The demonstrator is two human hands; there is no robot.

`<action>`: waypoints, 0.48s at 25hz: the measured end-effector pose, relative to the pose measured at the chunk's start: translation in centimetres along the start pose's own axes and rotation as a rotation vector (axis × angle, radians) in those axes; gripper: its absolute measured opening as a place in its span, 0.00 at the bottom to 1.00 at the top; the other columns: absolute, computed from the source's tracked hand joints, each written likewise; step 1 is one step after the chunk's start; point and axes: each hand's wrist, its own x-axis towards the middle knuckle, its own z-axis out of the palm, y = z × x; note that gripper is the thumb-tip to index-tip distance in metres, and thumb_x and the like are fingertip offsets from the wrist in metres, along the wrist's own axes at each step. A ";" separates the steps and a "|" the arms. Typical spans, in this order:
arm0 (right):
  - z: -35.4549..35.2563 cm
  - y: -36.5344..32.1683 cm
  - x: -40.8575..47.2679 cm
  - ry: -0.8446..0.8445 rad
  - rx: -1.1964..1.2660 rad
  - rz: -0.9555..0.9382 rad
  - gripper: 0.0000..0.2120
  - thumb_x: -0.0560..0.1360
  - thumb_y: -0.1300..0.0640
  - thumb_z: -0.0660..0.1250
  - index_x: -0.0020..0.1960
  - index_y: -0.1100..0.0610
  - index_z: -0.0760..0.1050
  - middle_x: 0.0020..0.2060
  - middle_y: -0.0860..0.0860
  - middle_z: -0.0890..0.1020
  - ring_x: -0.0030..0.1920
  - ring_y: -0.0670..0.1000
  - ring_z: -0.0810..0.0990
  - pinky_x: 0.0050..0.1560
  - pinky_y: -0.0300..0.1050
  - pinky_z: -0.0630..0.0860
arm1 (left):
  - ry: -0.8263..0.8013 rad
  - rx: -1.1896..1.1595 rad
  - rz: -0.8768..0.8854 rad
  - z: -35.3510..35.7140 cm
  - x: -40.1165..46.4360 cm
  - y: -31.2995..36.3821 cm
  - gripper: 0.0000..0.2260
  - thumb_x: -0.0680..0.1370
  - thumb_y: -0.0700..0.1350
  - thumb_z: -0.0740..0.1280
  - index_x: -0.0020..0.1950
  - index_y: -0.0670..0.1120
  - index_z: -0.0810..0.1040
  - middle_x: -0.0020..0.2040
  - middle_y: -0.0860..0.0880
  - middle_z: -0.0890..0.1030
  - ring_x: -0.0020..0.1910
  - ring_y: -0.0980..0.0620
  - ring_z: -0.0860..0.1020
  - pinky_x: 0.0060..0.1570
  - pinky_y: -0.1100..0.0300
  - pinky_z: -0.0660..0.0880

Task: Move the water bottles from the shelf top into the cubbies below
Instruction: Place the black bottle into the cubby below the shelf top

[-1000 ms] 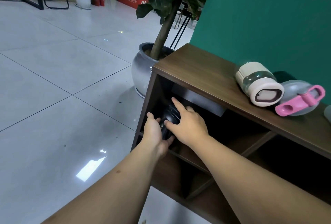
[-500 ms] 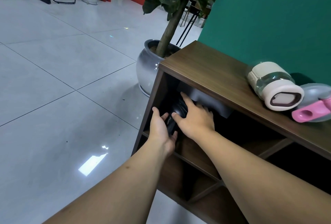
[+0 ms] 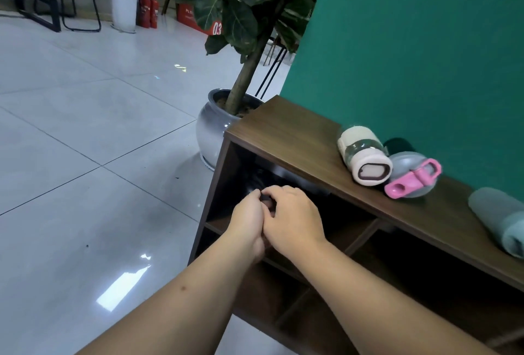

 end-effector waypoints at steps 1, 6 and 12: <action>-1.8 0.1 -0.8 0.076 0.022 -0.021 0.14 0.77 0.48 0.64 0.60 0.47 0.80 0.54 0.47 0.83 0.57 0.52 0.79 0.57 0.51 0.77 | -0.034 0.002 -0.009 1.0 -1.5 0.1 0.20 0.85 0.58 0.61 0.56 0.44 0.84 0.48 0.44 0.86 0.41 0.46 0.84 0.37 0.56 0.80; -10.2 4.6 -0.6 0.446 -0.058 0.103 0.22 0.73 0.52 0.71 0.66 0.51 0.76 0.58 0.52 0.80 0.61 0.55 0.74 0.59 0.53 0.73 | -0.222 0.024 0.028 5.7 -6.4 0.6 0.21 0.86 0.59 0.60 0.63 0.43 0.81 0.59 0.39 0.84 0.56 0.39 0.85 0.48 0.46 0.83; -10.2 8.2 4.5 0.189 -0.320 0.357 0.38 0.71 0.40 0.71 0.75 0.51 0.61 0.65 0.60 0.73 0.65 0.62 0.72 0.64 0.57 0.70 | -0.250 0.011 0.063 9.3 -5.6 1.4 0.21 0.86 0.60 0.60 0.59 0.45 0.82 0.62 0.39 0.83 0.60 0.38 0.83 0.57 0.41 0.82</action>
